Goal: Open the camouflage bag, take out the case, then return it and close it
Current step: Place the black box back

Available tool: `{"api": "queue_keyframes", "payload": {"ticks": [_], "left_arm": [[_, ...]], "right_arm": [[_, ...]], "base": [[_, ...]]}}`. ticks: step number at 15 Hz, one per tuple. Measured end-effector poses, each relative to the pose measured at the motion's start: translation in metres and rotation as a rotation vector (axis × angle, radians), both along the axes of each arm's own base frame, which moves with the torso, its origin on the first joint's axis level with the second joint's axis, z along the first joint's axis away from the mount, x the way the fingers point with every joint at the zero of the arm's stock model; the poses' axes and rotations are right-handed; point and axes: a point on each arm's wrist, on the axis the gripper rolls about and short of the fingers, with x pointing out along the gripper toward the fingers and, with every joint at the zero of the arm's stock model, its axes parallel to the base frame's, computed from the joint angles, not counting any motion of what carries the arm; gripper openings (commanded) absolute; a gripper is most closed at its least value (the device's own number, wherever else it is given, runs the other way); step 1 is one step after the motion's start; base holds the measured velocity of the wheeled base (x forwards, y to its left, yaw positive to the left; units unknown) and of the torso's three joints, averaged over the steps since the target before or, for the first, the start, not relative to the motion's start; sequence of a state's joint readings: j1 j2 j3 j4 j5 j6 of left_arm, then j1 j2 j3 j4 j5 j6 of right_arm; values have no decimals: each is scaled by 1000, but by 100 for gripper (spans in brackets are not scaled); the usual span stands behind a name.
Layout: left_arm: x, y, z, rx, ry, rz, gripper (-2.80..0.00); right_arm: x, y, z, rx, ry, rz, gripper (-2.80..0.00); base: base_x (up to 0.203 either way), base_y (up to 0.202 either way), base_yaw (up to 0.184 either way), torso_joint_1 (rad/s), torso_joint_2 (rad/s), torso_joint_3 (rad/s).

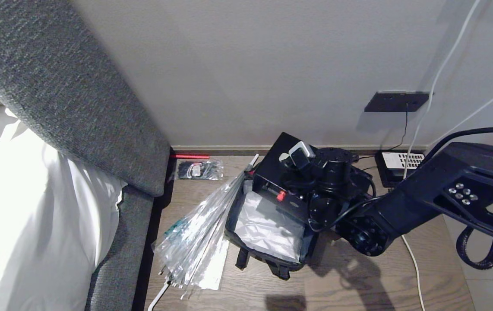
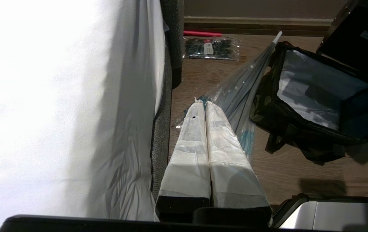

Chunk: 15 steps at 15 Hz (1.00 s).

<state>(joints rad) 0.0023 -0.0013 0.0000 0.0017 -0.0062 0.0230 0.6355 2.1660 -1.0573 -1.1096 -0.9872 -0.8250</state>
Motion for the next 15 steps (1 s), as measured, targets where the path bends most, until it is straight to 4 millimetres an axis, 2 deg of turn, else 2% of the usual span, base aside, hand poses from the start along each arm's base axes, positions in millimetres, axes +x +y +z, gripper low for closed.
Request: {"api": "queue_keyframes", "payload": {"ticks": [7, 15], "left_arm": [[0, 0, 0, 0, 0, 0, -280], [0, 0, 0, 0, 0, -1, -280]], "right_arm": [[-16, 33, -26, 128, -7, 77, -280], [-8, 51, -50, 151, 35, 226, -280]], "base": [[0, 0, 0, 0, 0, 0], [0, 0, 0, 0, 0, 0]]}}
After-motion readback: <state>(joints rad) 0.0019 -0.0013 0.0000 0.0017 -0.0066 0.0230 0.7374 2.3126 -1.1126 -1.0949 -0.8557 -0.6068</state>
